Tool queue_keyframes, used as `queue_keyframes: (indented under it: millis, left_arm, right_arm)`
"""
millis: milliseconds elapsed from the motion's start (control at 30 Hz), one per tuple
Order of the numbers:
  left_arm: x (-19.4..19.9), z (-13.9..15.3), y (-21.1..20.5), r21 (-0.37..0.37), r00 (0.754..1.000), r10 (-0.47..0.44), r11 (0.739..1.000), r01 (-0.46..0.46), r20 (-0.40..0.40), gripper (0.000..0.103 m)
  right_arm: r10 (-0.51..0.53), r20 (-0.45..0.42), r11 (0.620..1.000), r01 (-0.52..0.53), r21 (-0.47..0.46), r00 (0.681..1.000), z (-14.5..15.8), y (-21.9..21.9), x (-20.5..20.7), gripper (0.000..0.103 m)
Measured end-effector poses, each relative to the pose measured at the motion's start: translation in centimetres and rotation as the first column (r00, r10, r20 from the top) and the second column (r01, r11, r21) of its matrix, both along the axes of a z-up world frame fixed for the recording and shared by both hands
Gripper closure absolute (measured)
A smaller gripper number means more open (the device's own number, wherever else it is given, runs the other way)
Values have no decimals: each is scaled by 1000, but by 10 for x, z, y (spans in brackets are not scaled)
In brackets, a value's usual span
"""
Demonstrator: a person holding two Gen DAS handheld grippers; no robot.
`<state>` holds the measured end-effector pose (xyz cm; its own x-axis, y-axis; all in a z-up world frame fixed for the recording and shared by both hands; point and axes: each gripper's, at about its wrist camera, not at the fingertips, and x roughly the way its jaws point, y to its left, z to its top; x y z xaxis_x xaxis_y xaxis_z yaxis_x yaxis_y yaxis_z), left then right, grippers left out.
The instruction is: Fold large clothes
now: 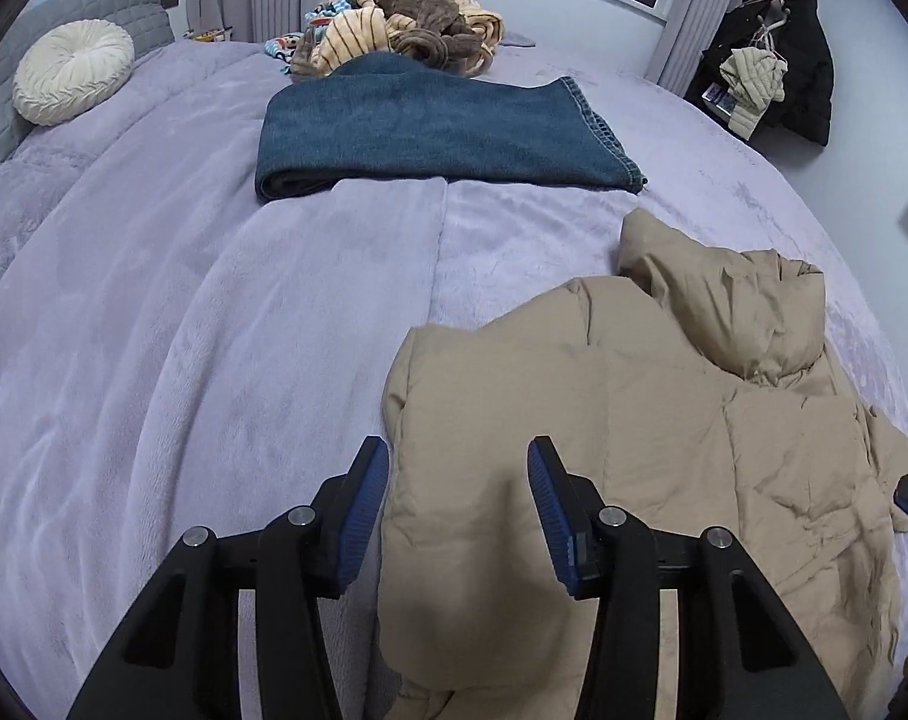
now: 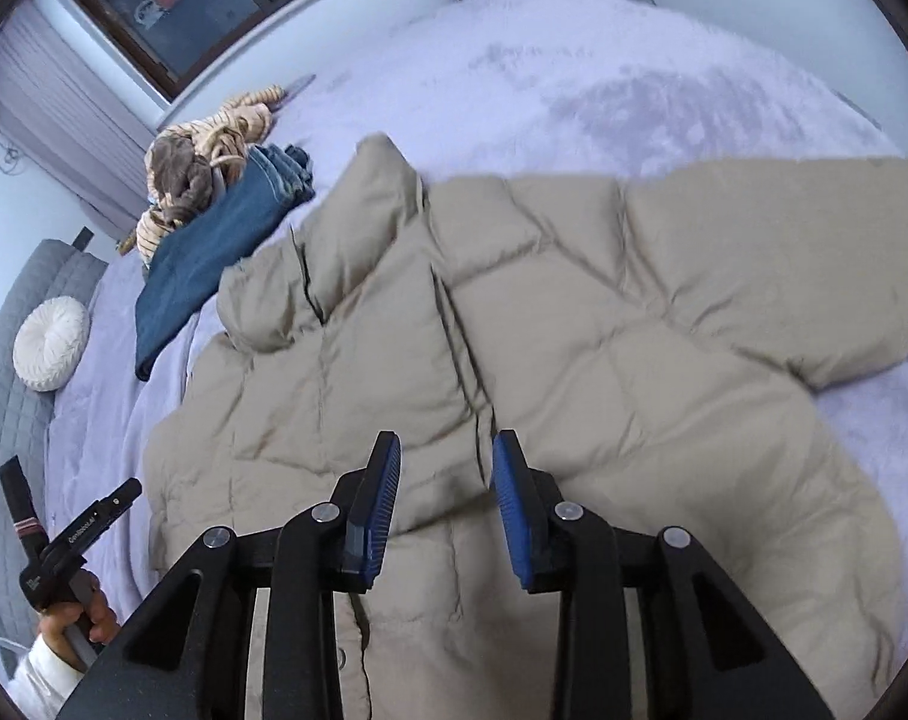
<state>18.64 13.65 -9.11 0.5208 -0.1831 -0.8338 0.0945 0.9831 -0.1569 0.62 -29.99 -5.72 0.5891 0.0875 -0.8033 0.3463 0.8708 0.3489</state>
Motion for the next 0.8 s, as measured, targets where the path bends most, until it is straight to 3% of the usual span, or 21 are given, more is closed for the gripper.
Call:
queue_keyframes:
  millis: [133, 233, 300, 433, 600, 700, 800]
  left_arm:
    - [11, -27, -20, 61, 999, 7, 998, -4, -53, 52]
    - [7, -48, -31, 120, 998, 6, 993, 2, -67, 44]
    - [6, -57, -34, 133, 997, 18, 991, -8, -71, 38]
    - [8, -54, -33, 138, 996, 34, 990, -22, -86, 37]
    - [-7, -28, -47, 152, 996, -1, 988, 14, -85, 37]
    - [-24, -11, -67, 140, 995, -49, 988, 60, -85, 37]
    - [-40, 1, -96, 118, 991, -97, 987, 107, -89, 37]
  right_arm:
    - [142, -10, 990, -142, -27, 990, -1, 20, 49, 75]
    - [210, -128, 972, -221, -77, 969, -35, 36, 79, 77]
    - [206, -198, 970, -226, -86, 958, -61, 32, 81, 85]
    - [211, -177, 975, -219, -30, 961, -68, 12, 62, 87]
    - [198, -148, 976, -180, 126, 969, -52, -21, 32, 79]
    - [142, -132, 972, -113, 204, 981, -45, -44, 8, 60]
    - [89, -128, 966, -55, 251, 988, -42, -63, -11, 58]
